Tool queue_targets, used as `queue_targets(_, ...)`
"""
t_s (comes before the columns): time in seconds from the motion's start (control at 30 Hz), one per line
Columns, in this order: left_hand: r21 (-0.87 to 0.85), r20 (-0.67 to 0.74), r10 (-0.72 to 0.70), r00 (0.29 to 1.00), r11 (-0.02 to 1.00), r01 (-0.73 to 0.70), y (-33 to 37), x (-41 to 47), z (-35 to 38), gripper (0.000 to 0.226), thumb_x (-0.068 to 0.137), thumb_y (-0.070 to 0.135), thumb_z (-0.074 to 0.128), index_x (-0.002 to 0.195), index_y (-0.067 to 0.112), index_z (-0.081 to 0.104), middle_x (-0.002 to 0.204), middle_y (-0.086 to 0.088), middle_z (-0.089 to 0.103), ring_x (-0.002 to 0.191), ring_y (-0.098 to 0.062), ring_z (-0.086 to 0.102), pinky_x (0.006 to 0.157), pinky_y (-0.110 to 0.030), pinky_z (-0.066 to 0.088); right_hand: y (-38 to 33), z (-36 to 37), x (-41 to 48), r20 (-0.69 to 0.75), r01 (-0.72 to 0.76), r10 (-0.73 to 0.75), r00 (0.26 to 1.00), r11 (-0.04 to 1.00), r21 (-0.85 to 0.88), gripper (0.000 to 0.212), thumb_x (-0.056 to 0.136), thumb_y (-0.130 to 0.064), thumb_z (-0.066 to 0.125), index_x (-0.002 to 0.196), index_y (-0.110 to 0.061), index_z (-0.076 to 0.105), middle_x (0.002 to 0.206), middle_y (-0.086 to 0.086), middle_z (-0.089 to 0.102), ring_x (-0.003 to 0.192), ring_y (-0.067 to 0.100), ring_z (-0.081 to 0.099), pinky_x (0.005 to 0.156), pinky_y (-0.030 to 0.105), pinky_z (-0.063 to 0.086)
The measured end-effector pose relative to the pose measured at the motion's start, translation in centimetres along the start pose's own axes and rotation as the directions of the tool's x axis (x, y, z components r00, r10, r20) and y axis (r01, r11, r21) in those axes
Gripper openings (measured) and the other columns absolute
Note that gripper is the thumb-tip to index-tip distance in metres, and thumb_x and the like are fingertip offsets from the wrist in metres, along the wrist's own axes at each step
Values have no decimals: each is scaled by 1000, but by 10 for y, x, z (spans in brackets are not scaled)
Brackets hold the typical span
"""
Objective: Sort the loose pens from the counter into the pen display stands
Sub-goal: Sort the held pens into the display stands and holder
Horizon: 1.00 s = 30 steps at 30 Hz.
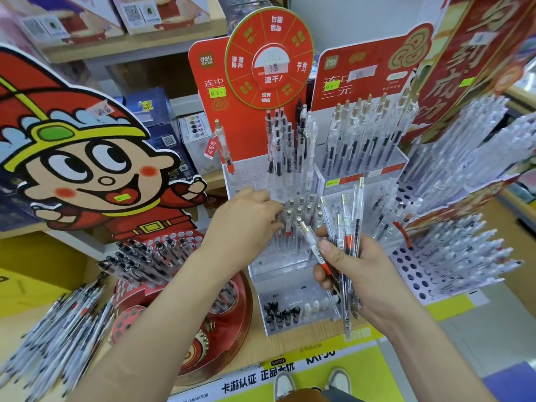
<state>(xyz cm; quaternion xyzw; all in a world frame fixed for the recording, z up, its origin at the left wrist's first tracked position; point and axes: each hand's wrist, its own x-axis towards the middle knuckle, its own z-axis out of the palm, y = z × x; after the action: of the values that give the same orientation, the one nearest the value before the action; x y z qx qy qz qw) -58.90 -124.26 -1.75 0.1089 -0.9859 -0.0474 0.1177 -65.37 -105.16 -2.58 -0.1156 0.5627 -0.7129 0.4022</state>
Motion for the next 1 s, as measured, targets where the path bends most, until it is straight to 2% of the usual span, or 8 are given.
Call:
queue_targets(0.1,-353,-69,-167,984,926,133,14,-11,-16,20,94,25,59,111,21,70,93,8,70,87,-11,60,76,-26,48,-1,2,0,14,15,-15,1000,1000,-10,37,76,-22,67,108,-4,59,66,5,59,56,21,61,48,26,48)
queue_targets(0.2,-836,184,-306,934,451,312,35,-21,-31,15,91,21,63,103,21,72,76,13,70,68,-1,61,61,-19,49,-2,4,1,15,21,-21,1000,1000,-10,36,77,-22,67,107,-5,60,67,5,60,56,21,60,48,27,48)
queue_targets(0.3,-910,296,-277,914,209,358,43,-28,-30,17,82,10,71,96,19,73,76,3,73,68,-8,65,63,-21,52,-2,9,2,9,22,-22,1000,1000,5,30,82,-18,65,108,-3,61,67,7,62,54,22,61,46,27,48)
queue_targets(0.43,-950,221,-403,888,117,290,37,-32,-35,17,79,3,70,91,15,74,85,-4,75,76,-15,69,69,-25,55,-2,10,6,-120,22,-22,992,1000,-1,11,97,-9,52,105,-8,60,61,3,65,54,23,67,47,28,54)
queue_targets(0.5,-972,98,-506,857,136,192,23,-31,-50,16,77,8,69,91,15,72,86,-3,75,79,-16,70,68,-24,56,-6,6,8,-178,53,-69,982,994,-94,12,99,-13,51,101,-5,60,58,3,62,52,21,66,45,28,52)
queue_targets(0.6,-943,-78,-561,824,310,121,1,-29,-66,17,76,12,73,92,17,70,85,0,74,81,-14,71,69,-22,56,-8,-7,10,-255,81,-140,957,970,-229,33,99,-21,53,93,10,59,52,2,51,40,16,50,40,27,38)
queue_targets(0.8,-732,-144,-501,853,634,249,-3,-27,-33,18,77,18,78,91,28,71,79,16,69,78,-3,64,72,-14,50,-7,-6,7,-242,22,-66,968,983,-182,23,100,-16,51,92,-3,68,61,2,50,41,14,37,42,25,27)
queue_targets(1.0,-577,-183,-443,878,771,269,0,-24,-14,14,79,24,77,92,23,71,78,23,64,72,-4,55,66,-18,47,-3,-6,6,-187,27,-76,980,968,-248,36,99,-15,50,65,-2,56,53,12,46,47,17,39,44,25,31)
